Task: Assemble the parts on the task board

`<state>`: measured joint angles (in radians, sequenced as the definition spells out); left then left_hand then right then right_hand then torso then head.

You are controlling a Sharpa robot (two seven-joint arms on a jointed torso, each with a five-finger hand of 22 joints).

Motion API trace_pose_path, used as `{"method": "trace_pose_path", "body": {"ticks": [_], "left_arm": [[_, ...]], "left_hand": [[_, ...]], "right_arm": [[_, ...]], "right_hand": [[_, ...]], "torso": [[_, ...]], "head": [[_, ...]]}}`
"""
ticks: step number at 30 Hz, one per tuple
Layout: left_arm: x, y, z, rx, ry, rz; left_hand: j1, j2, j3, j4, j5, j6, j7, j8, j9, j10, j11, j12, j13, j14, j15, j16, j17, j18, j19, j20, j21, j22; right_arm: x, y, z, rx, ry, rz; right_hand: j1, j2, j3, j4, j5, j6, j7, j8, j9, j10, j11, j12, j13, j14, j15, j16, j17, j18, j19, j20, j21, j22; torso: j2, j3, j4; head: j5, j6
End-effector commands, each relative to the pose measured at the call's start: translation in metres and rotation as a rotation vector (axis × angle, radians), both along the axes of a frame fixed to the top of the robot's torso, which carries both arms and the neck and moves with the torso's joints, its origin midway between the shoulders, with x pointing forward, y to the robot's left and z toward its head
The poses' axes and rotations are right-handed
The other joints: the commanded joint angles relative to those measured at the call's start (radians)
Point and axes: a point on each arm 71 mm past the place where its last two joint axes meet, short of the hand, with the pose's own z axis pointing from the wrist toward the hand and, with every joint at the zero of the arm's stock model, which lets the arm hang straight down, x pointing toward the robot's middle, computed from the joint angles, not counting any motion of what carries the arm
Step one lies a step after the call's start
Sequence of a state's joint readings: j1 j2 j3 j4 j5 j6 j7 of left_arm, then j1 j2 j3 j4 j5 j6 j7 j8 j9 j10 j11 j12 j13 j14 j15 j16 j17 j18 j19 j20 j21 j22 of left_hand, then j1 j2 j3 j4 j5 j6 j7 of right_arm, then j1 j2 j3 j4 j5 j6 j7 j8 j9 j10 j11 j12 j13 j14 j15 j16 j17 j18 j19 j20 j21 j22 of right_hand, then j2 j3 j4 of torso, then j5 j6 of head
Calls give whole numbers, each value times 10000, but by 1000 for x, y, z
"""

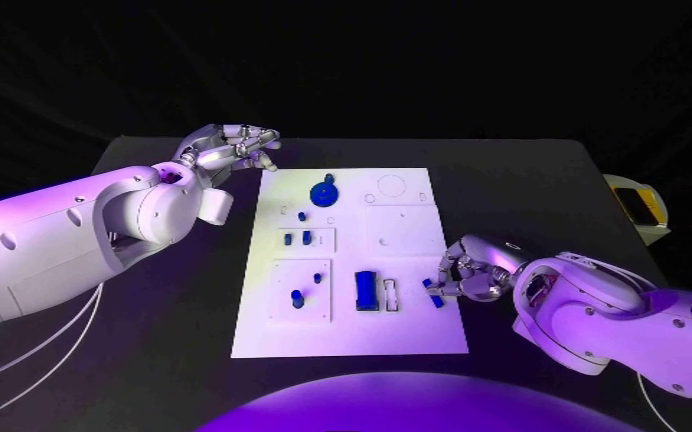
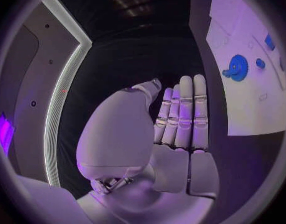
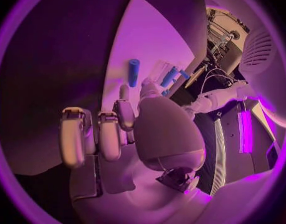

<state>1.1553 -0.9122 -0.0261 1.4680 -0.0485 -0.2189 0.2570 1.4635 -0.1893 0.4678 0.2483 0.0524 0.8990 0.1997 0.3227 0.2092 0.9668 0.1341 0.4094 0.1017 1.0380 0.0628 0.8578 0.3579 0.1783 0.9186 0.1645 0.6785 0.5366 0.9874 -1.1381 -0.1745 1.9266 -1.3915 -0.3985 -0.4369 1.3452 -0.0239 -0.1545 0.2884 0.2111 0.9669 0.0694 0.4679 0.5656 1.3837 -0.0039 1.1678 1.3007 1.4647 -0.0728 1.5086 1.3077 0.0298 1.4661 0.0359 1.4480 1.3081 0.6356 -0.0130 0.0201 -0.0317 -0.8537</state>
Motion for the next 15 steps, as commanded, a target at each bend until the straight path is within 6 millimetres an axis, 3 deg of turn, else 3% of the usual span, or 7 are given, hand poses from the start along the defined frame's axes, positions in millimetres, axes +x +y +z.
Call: {"method": "trace_pose_path", "body": {"ticks": [1,15], "left_arm": [[-1,-2,1,-112,-83,-194],[-1,-1,1,-96,-66,-175]], "left_hand": [[-57,67,-8,51,10,-47,-23,-18,14,-44,6,66,-13,-6,35,-69,12,40,46,8,-59,-14],[-65,64,-21,69,10,-44,-25,-13,17,-48,6,72,-13,-8,36,-71,17,40,52,10,-75,-26]], "right_arm": [[-1,-2,-2,-802,-110,165],[-3,0,-2,-997,-412,245]], "right_hand": [[62,-21,-58,2,-45,-36,18,-50,-7,-47,-6,-70,-591,672,33,-25,533,-37,621,16,-36,2279],[-10,-35,-194,11,-98,77,-2,-23,-1,23,-17,33,-503,683,32,-11,588,-55,651,27,54,2304]], "torso": [[7,-8,5],[6,-4,7]], "head": [[-27,9],[-38,-14]]}}
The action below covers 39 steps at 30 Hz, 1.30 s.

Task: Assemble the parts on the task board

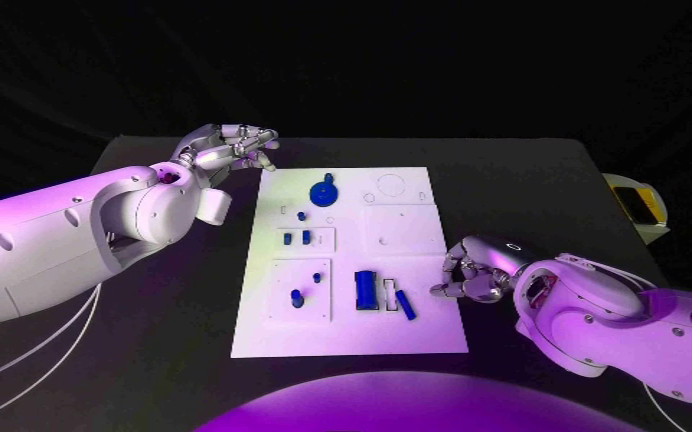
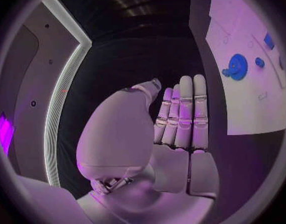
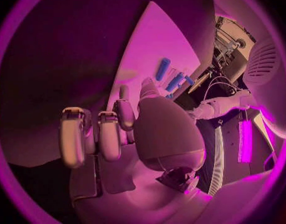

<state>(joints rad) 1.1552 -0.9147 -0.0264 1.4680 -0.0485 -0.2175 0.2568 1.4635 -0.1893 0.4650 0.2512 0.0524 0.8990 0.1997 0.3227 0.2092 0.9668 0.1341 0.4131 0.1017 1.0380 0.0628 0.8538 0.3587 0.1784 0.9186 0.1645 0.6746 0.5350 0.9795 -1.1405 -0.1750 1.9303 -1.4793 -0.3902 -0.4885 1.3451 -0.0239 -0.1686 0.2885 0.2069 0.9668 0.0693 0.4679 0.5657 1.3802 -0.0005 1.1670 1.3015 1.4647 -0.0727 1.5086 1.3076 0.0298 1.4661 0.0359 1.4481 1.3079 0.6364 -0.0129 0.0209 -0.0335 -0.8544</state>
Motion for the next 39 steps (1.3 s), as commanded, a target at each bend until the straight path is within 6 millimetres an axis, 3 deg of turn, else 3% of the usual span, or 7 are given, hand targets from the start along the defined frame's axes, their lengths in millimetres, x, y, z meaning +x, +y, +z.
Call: {"method": "trace_pose_path", "body": {"ticks": [1,11,21,34,39], "left_arm": [[0,-2,1,-102,-69,-184],[0,-2,1,-91,-39,-187],[0,-3,1,-91,-19,-207],[0,-3,1,-89,4,-223],[0,-3,1,-86,10,-221]], "left_hand": [[-65,64,8,40,10,-44,-25,-13,17,-48,5,34,-13,-8,35,-31,9,40,52,10,-36,-9],[-65,64,8,40,10,-44,-25,-13,17,-48,5,34,-13,-8,35,-31,9,40,52,10,-36,-9],[-65,64,8,40,10,-44,-25,-13,17,-48,5,34,-13,-8,35,-31,9,40,52,10,-36,-9],[-67,75,3,60,11,-44,-26,-11,18,-54,4,40,-14,-9,35,-33,15,41,62,11,-54,-22],[-67,75,3,60,11,-44,-26,-11,18,-54,4,40,-14,-9,35,-33,15,41,62,11,-54,-22]], "right_arm": [[-1,2,-1,-261,-68,164],[-5,14,4,863,-400,109],[-9,36,4,1412,-83,552],[-15,50,-11,818,724,1117],[-16,52,-13,634,716,1199]], "right_hand": [[-24,-45,-82,10,-71,84,-1,-24,-2,60,-52,39,-510,683,31,-11,590,-56,652,28,55,2306],[-56,-14,-115,20,-62,110,-8,-18,-1,107,-55,126,-440,693,28,5,642,-70,676,28,126,2326],[-78,-23,-181,9,-40,144,-21,-9,3,142,-67,176,-399,697,21,8,651,-67,673,26,117,2324],[-223,27,-679,-6,-705,177,-34,17,49,145,-76,157,-374,687,11,-19,604,-49,644,18,29,2299],[-203,38,-721,-14,-777,176,-35,21,56,150,-77,168,-362,686,11,-23,597,-49,644,18,29,2300]], "torso": [[-2,-4,-3],[-7,4,0],[-9,-14,3],[-3,-10,9],[-15,-5,0]], "head": [[-9,-13],[-2,-42],[-21,-40],[-11,-87],[5,-83]]}}
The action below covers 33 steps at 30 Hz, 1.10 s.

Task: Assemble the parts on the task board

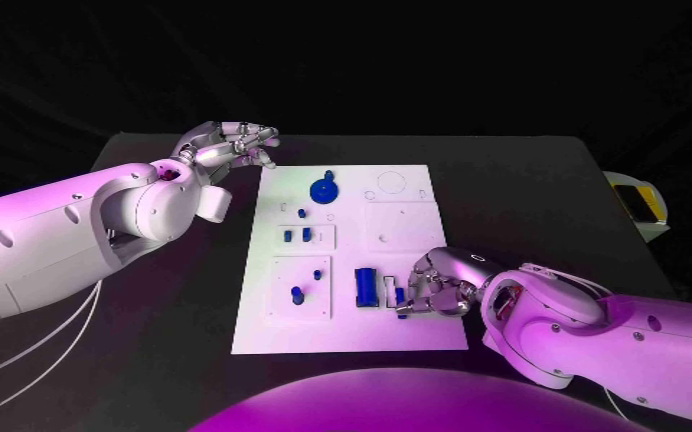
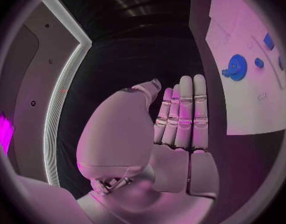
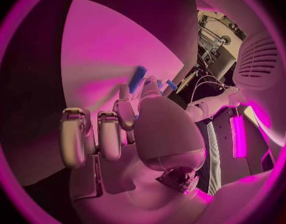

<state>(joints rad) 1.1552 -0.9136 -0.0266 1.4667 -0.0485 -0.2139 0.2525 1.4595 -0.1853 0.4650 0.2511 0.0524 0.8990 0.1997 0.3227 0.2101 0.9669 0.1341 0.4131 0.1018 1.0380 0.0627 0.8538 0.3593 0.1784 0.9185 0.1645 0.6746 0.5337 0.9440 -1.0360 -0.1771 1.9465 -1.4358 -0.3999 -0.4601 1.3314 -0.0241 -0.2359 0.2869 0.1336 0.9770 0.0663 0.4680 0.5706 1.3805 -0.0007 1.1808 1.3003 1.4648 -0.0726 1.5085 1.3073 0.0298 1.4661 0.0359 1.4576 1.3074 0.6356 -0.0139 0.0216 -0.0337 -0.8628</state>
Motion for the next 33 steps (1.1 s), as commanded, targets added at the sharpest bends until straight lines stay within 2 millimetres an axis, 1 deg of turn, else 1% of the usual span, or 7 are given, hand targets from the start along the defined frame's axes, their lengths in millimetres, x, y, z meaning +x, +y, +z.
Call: {"method": "trace_pose_path", "body": {"ticks": [1,9,15,18,19,28,33], "left_arm": [[0,-2,1,-88,-32,-186],[-1,-2,1,-85,-10,-201],[-1,-3,1,-87,6,-217],[-1,-3,1,-83,17,-219],[-1,-3,1,-82,20,-220],[-1,-3,0,-79,40,-230],[-1,-3,0,-74,50,-229]], "left_hand": [[-27,35,2,60,11,-44,-26,-11,9,-54,4,41,-14,-8,35,-34,10,40,62,11,-54,-9],[-27,35,2,60,11,-44,-26,-11,9,-54,4,41,-14,-8,35,-34,10,40,62,11,-54,-9],[-23,40,-4,75,10,-45,-27,-8,11,-60,4,47,-15,-10,35,-36,16,41,72,12,-72,-22],[-23,40,-4,75,10,-45,-27,-8,11,-60,4,47,-15,-10,35,-36,16,41,72,12,-72,-22],[-28,43,-8,85,10,-46,-26,-8,11,-62,5,49,-15,-10,36,-37,18,40,75,12,-78,-26],[-28,43,-8,85,10,-46,-26,-8,11,-62,5,49,-15,-10,36,-37,18,40,75,12,-78,-26],[-28,43,-8,85,10,-46,-26,-8,11,-62,5,49,-15,-10,36,-37,18,40,75,12,-78,-26]], "right_arm": [[-2,1,-3,-485,94,288],[-1,2,-4,-634,-1,278],[-1,6,-4,-664,-59,430],[0,8,-5,-734,-50,523],[0,8,-5,-758,-51,546],[1,10,-7,-1035,-89,739],[2,8,-8,-1206,-215,755]], "right_hand": [[-67,41,-48,2,-43,74,-4,20,6,148,-75,30,-350,685,10,-22,599,-49,644,17,-66,2305],[-34,67,-65,-5,-37,87,-10,31,14,178,-79,92,-298,687,8,-21,606,-53,650,17,-48,2310],[123,111,-115,-48,-57,114,-28,59,36,236,-94,201,-208,695,-4,-9,650,-58,659,9,-22,2317],[308,147,-190,-91,-206,126,-37,80,55,269,-105,262,-151,698,-15,-7,663,-61,664,-1,-10,2320],[425,178,-227,-124,-331,126,-39,88,64,270,-108,266,-141,700,-18,-5,675,-61,663,-7,-10,2320],[1091,324,-436,-402,-782,145,-60,112,94,324,-129,388,-11,710,-38,9,738,-69,674,-28,24,2330],[1347,457,-445,-517,-781,167,-80,112,92,358,-147,462,58,717,-51,19,774,-67,672,-38,17,2328]], "torso": [[-5,3,-9],[6,6,-2],[4,7,-15],[3,5,-3],[-1,1,-4],[-1,-1,-6],[-1,0,-4]], "head": [[12,6],[39,-1],[47,-9],[42,-7],[41,-10],[44,-25],[40,-24]]}}
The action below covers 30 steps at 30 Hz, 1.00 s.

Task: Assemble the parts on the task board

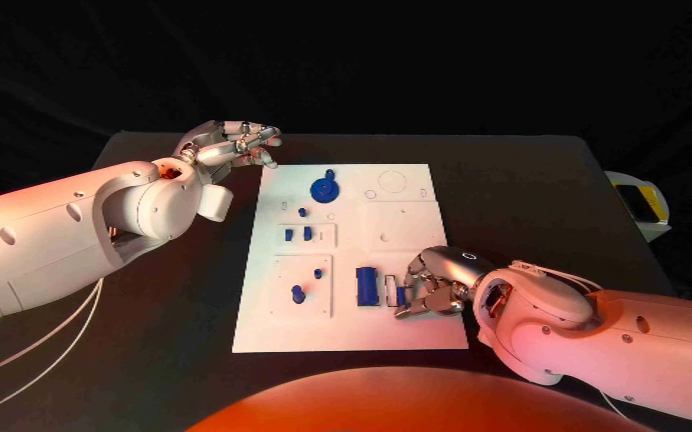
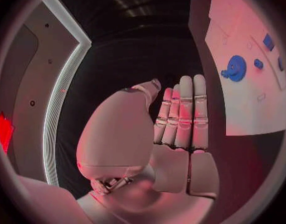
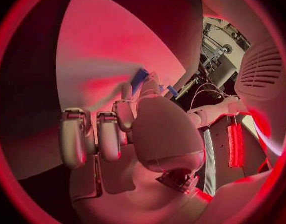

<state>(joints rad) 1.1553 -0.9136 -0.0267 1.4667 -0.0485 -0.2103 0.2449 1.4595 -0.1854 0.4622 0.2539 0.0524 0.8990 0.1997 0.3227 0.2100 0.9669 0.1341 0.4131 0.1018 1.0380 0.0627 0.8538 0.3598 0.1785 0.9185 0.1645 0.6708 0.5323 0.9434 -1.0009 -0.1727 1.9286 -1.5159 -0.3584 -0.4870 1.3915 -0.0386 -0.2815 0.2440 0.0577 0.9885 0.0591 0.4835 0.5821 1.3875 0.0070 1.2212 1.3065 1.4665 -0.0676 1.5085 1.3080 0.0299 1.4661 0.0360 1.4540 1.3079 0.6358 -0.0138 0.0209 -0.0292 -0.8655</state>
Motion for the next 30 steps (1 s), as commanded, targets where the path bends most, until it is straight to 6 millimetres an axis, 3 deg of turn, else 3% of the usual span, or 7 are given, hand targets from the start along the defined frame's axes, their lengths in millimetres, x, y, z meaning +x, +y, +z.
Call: {"method": "trace_pose_path", "body": {"ticks": [1,6,11,15,21,25,30], "left_arm": [[0,-2,1,-85,-22,-188],[0,-2,1,-81,-13,-189],[-1,-2,1,-74,-1,-183],[-1,-2,1,-69,14,-186],[-1,-2,1,-64,35,-194],[-1,-2,0,-60,52,-201],[-1,-2,0,-57,75,-216]], "left_hand": [[-28,43,21,56,10,-46,-26,-7,13,-62,5,49,-15,-11,36,-37,12,40,75,13,-39,-13],[-28,43,21,56,10,-46,-26,-7,13,-62,5,49,-15,-11,36,-37,12,40,75,13,-39,-13],[-28,43,21,56,10,-46,-26,-7,13,-62,5,49,-15,-11,36,-37,12,40,75,13,-39,-13],[-28,43,21,56,10,-46,-26,-7,13,-62,5,49,-15,-11,36,-37,12,40,75,13,-39,-13],[-24,49,15,75,11,-54,-24,-8,13,-73,6,53,-18,-14,38,-41,19,40,86,14,-61,-29],[-23,48,14,75,11,-55,-24,-9,13,-74,7,53,-18,-14,38,-41,19,40,86,14,-61,-29],[-23,45,12,77,10,-60,-23,-11,12,-78,8,52,-18,-15,38,-42,20,40,87,14,-64,-31]], "right_arm": [[-1,-3,-6,-661,90,180],[0,-5,-6,-724,-59,142],[0,-8,-5,-735,-221,25],[0,-10,-4,-730,-284,-52],[0,-14,-3,-736,-282,-141],[0,-17,-2,-741,-284,-214],[1,-21,0,-755,-347,-316]], "right_hand": [[807,642,12,-111,-12,60,-13,-45,-26,293,-230,70,9,700,-106,20,772,-68,672,-42,54,2323],[948,804,18,-140,88,81,-30,-58,-42,312,-245,110,48,700,-118,19,775,-66,669,-52,43,2320],[1219,1078,48,-131,543,103,-76,-116,-96,317,-286,131,86,699,-152,13,773,-65,669,-80,39,2319],[1439,1154,85,-65,1051,119,-103,-183,-158,306,-313,121,100,700,-178,10,778,-63,668,-108,32,2317],[1588,1132,109,29,1357,128,-109,-238,-206,289,-321,97,100,699,-188,5,778,-63,666,-121,29,2316],[1754,1057,150,227,1901,135,-107,-304,-265,240,-324,10,59,692,-190,-12,748,-53,648,-128,-24,2302],[1911,1033,253,419,2290,110,-95,-373,-315,172,-315,-119,-15,685,-187,-28,723,-45,633,-127,-66,2290]], "torso": [[-3,0,1],[-3,1,1],[-3,5,-4],[0,6,-6],[-2,5,-7],[-2,6,-7],[-7,0,-3]], "head": [[-2,6],[-10,26],[-33,39],[-40,48],[-62,52],[-75,54],[-95,70]]}}
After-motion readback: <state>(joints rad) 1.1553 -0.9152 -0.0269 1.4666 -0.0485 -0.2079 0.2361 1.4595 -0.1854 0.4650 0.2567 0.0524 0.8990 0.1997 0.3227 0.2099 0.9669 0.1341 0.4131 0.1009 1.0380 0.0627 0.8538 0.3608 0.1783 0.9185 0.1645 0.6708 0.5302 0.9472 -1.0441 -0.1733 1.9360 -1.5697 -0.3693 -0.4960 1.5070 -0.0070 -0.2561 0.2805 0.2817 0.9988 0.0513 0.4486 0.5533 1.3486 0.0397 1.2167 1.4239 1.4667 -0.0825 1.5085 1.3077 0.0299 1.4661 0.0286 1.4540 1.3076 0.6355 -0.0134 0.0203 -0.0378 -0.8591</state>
